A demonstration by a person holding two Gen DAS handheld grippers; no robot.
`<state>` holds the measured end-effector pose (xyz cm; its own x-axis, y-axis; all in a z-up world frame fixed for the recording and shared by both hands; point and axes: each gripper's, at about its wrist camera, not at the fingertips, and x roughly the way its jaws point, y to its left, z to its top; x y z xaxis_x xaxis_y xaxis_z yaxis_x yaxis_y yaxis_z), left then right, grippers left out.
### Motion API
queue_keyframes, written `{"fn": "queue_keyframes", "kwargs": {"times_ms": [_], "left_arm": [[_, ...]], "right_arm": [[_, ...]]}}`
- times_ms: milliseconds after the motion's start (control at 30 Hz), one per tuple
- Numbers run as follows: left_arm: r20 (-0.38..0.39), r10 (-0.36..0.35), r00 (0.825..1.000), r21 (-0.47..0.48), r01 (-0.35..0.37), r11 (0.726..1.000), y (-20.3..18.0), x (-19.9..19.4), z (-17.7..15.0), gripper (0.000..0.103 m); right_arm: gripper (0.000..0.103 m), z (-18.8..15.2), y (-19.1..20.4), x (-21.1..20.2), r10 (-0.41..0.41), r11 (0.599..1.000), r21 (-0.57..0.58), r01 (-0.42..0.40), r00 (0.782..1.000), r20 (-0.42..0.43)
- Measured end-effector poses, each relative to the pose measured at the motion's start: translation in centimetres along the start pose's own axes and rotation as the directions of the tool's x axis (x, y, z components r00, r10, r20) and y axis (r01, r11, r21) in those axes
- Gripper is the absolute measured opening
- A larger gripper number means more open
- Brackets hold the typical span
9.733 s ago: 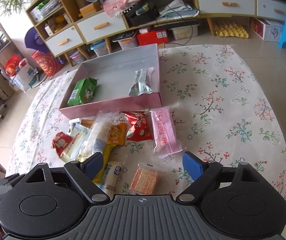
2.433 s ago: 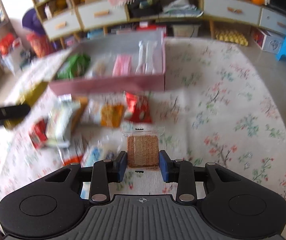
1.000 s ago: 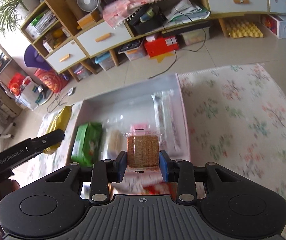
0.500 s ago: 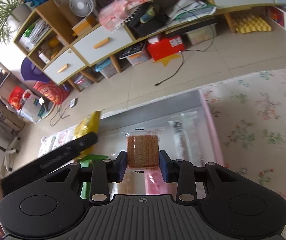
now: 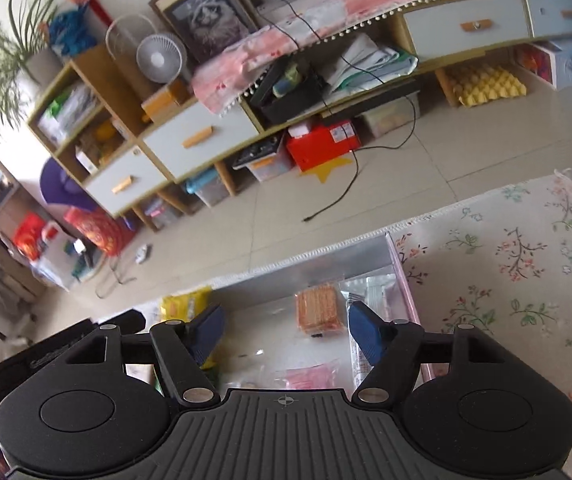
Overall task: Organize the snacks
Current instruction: 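Place yellow pack and wafer pack into the pink box, opening both tools, then withdraw both tools from the box back toward the remaining snacks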
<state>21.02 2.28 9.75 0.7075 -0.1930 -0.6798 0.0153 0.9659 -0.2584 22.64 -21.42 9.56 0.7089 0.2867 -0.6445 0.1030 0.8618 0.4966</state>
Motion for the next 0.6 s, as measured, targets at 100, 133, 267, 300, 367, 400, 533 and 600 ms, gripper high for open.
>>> {"fn": "queue_keyframes", "kwargs": {"times_ms": [100, 133, 267, 300, 367, 400, 533, 600], "left_arm": [[-0.02, -0.004, 1.0, 0.002, 0.004, 1.0, 0.0, -1.5, -0.1, 0.072], [-0.021, -0.004, 1.0, -0.001, 0.004, 1.0, 0.0, -1.9, -0.2, 0.072], [-0.035, -0.006, 0.999, -0.003, 0.006, 1.0, 0.1, -3.1, -1.1, 0.073], [-0.04, -0.002, 0.999, 0.002, 0.002, 1.0, 0.1, -3.5, -1.3, 0.073], [-0.055, 0.008, 0.998, -0.001, -0.008, 1.0, 0.2, -4.1, -1.9, 0.073], [-0.063, 0.001, 0.998, -0.008, -0.002, 1.0, 0.3, -4.4, -2.2, 0.073], [-0.074, -0.024, 0.997, -0.019, 0.022, 1.0, 0.4, -6.3, -3.7, 0.078], [-0.083, -0.027, 0.996, -0.025, 0.025, 0.999, 0.5, -7.1, -4.8, 0.089]], "right_arm": [[0.07, 0.0, 0.4, -1.5, 0.013, 1.0, 0.017, -0.013, 1.0, -0.013], [0.07, -0.1, 0.5, -1.9, 0.013, 1.0, 0.019, -0.013, 1.0, -0.019], [0.07, -1.2, 1.2, -3.9, 0.023, 1.0, 0.001, -0.023, 0.999, -0.038], [0.07, -1.5, 1.2, -4.5, 0.024, 1.0, -0.001, -0.024, 0.999, -0.044], [0.07, -2.4, 1.0, -5.5, 0.027, 1.0, 0.012, -0.027, 0.998, -0.06], [0.07, -2.8, 0.8, -6.1, 0.026, 1.0, 0.017, -0.025, 0.997, -0.072], [0.07, -3.8, 0.6, -8.6, 0.02, 1.0, 0.005, -0.019, 0.996, -0.082], [0.071, -4.3, 0.7, -10.0, 0.008, 0.999, -0.033, -0.01, 0.998, -0.07]]}}
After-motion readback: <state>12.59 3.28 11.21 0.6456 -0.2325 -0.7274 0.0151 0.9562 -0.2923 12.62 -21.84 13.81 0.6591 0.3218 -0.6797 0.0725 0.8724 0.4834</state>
